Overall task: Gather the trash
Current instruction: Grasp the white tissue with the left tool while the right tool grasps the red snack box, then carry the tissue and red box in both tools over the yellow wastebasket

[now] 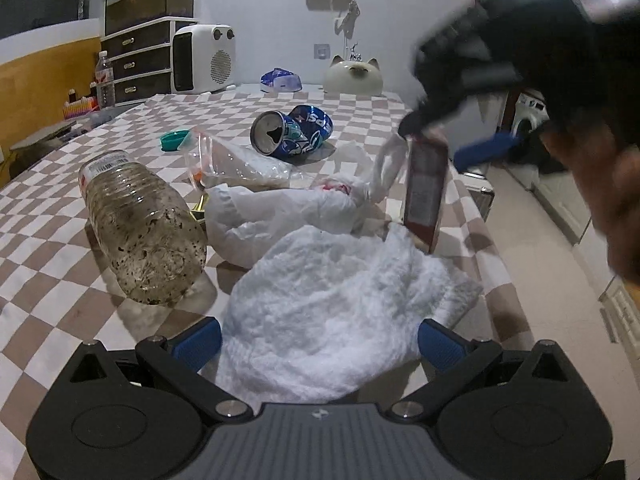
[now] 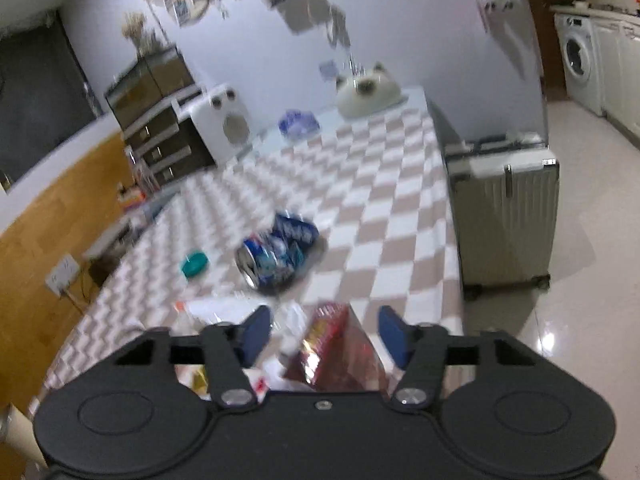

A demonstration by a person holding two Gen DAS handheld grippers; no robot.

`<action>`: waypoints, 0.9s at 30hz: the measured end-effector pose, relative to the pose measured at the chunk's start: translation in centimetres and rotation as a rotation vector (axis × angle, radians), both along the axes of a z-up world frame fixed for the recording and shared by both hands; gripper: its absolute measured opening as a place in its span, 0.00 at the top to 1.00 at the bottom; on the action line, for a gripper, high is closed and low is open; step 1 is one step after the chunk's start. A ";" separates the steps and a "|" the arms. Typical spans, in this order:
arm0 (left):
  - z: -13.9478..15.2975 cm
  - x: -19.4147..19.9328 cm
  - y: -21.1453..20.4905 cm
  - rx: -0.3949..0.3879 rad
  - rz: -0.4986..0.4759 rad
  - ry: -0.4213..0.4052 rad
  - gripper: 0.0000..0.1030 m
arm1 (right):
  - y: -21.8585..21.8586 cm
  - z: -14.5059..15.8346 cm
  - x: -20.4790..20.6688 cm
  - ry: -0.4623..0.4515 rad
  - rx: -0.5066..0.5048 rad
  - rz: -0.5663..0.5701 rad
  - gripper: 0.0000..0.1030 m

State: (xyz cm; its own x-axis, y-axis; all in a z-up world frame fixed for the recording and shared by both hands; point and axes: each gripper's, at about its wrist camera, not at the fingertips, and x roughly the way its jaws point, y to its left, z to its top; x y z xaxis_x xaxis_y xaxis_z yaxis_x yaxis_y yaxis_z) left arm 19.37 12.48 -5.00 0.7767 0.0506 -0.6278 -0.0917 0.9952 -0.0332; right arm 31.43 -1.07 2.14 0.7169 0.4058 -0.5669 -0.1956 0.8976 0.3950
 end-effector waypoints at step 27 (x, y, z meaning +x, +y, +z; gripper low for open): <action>0.8 2.7 -3.0 -0.045 -0.083 -0.035 0.38 | -4.8 -3.7 -4.6 0.073 0.061 0.133 0.80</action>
State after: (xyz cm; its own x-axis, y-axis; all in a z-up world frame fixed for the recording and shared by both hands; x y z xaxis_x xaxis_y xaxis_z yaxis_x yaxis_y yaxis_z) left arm 22.04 9.51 -4.21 0.7984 -0.0421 -0.6007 -0.0074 0.9968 -0.0798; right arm 26.85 -5.84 -1.53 0.6123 0.5292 -0.5874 -0.2796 0.8399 0.4652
